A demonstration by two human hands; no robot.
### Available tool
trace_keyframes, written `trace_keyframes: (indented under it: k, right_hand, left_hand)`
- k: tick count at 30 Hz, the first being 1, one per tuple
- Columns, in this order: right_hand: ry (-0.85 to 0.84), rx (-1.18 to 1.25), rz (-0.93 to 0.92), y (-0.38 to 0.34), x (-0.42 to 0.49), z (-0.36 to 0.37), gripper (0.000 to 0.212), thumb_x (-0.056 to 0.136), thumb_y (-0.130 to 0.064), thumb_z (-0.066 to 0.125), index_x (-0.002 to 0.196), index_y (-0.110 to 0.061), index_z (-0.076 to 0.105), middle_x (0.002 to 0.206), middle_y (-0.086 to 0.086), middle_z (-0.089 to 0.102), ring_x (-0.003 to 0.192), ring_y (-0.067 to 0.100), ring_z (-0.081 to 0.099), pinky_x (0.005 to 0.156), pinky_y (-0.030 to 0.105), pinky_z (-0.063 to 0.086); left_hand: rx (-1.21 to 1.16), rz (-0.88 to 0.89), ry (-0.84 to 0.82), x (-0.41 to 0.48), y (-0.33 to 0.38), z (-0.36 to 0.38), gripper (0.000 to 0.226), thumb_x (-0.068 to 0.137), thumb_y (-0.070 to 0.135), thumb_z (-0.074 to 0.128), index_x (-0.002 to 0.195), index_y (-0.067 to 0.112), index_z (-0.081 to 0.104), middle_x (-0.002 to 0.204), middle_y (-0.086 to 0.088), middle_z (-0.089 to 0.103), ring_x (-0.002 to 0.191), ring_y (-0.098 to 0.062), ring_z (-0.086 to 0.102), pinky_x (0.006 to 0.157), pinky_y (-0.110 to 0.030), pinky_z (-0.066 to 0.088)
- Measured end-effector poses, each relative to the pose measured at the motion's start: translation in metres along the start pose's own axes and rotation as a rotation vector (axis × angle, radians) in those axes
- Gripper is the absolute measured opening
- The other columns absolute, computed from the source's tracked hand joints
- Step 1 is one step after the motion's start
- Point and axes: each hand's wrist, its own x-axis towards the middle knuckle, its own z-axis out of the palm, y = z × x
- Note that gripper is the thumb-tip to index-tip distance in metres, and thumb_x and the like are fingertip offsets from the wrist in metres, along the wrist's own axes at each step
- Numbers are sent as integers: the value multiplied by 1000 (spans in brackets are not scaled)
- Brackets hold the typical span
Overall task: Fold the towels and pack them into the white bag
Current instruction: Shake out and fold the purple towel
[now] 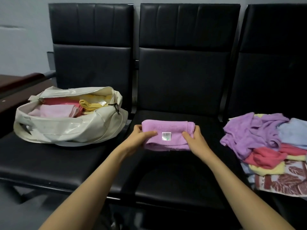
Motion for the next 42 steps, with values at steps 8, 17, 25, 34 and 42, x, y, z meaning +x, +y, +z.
trace_keyframes:
  k: [8,17,25,34,42]
  right_hand:
    - [-217,-84,-117,-88,69,47,51,91,-31,61,137,-20,43,124,-2,59,111,13,61,96,35,51]
    - [-208,-240,-397,-214,140,188,29,81,-13,65,102,-14,45,92,2,54,76,16,50,59,27,35]
    - [-191,-542,-425,-203,182,278,45,79,-26,63,121,-24,47,122,11,44,111,33,44,96,40,44]
    - [-336,-839,-474,-191,195,268,22,79,-29,63,98,-24,54,108,3,57,112,25,46,83,34,24]
    - [-590,-893,-359,-219,207,244,41,76,-48,71,98,-15,65,93,-1,68,88,17,61,87,34,43]
  left_hand:
    - [-27,132,199,19,46,-95,47,80,-2,68,121,7,47,111,-10,59,98,-23,64,77,-30,56]
    - [255,383,634,58,67,-259,44,86,0,63,123,10,42,113,-8,55,100,-18,59,75,-27,52]
    - [423,228,765,97,35,-319,45,85,3,60,127,6,45,120,-13,58,111,-29,56,94,-43,47]
    - [711,122,623,120,31,-307,41,89,9,58,129,8,50,126,-13,60,113,-33,55,96,-36,43]
    - [1046,-97,460,128,39,-296,25,92,29,58,113,16,53,108,-8,58,105,-29,56,97,-34,37]
